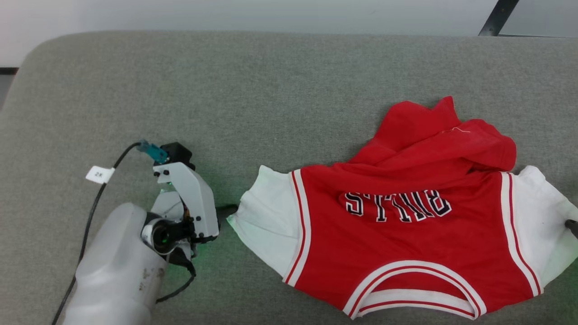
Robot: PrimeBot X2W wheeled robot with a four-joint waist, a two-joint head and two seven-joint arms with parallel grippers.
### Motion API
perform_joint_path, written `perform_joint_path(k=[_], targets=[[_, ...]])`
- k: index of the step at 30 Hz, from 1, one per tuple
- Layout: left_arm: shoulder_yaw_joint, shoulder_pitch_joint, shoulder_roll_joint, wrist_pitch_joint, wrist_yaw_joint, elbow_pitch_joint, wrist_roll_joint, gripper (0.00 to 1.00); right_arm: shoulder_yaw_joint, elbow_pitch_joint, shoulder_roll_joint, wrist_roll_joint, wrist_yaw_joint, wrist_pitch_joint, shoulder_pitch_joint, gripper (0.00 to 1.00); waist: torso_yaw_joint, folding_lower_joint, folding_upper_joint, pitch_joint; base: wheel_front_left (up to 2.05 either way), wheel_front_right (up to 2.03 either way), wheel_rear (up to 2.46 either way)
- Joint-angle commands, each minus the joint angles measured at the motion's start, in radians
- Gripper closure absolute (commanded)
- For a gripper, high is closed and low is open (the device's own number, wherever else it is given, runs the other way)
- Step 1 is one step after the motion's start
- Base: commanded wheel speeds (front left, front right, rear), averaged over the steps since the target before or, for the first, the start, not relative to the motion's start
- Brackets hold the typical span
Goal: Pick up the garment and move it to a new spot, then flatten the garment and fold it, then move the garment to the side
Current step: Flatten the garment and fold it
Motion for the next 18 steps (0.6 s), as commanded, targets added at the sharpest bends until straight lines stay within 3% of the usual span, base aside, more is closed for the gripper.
perform_joint_path(k=[1, 9, 18], targets=[[-0.015, 0.026, -0.003, -0.007, 0.016, 0.049, 0.013, 1.00, 0.001, 0.046, 0.020, -0.013, -0.001, 0.018, 0.003, 1.00, 0.004, 0.0000, 0.0000, 0.005, 0.00, 0.00, 0.00], [-0.026, -0.007, 0.001, -0.003, 0.011, 0.079, 0.006, 1.00, -0.009, 0.076, 0.029, 0.010, -0.001, 0.085, -0.042, 1.00, 0.003, 0.0000, 0.0000, -0.012, 0.00, 0.00, 0.00], [-0.033, -0.084, 0.021, 0.069, 0.008, 0.064, -0.002, 1.00, 0.017, -0.044, 0.051, 0.132, -0.001, 0.170, -0.105, 1.00, 0.000, 0.0000, 0.0000, -0.105, 0.00, 0.00, 0.00]])
